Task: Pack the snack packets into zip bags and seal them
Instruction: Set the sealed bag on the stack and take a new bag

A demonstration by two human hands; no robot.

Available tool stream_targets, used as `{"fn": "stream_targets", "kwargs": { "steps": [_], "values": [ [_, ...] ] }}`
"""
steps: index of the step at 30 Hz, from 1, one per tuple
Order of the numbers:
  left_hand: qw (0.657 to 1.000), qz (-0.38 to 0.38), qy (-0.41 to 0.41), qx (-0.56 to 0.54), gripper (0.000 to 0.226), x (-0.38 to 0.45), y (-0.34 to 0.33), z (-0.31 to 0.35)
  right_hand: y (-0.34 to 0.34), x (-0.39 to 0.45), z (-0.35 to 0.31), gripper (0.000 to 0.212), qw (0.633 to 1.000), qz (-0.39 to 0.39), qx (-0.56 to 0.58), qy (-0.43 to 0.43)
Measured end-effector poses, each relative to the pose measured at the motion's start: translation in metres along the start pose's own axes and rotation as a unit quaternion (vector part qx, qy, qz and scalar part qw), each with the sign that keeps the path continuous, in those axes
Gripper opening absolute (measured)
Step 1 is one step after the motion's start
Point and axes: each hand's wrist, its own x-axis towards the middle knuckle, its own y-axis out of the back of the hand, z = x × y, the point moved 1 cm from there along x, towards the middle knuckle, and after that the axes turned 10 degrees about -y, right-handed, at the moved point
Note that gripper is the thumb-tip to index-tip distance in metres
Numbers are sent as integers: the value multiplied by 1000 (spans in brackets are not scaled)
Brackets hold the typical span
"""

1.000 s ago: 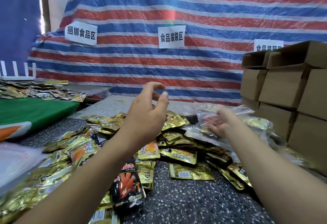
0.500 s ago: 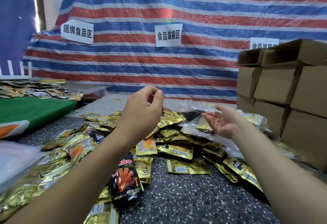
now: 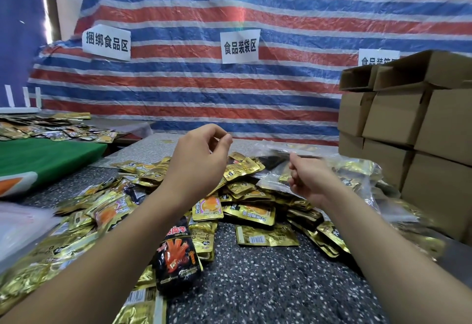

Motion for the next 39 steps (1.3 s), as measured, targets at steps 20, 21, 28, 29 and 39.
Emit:
{"fn": "stream_targets", "kwargs": {
  "steps": [20, 21, 28, 29, 39],
  "values": [
    [1000, -12, -27, -8, 51, -3, -2, 7, -5, -35, 31, 46, 997, 9, -75, 28],
    [999, -14, -28, -6, 51, -4, -2, 6, -6, -39, 33, 47, 997, 6, -77, 27],
    [998, -47, -36, 24, 40, -7, -5, 13, -11, -62, 44, 45, 995, -16, -87, 52],
    [998, -50, -36, 29, 33, -7, -4, 14, -10, -66, 47, 45, 995, -21, -85, 54],
    [998, -57, -12, 7, 37, -53, 5, 14, -16, -98, 86, 43, 994, -22, -36, 102]
  ]
}}
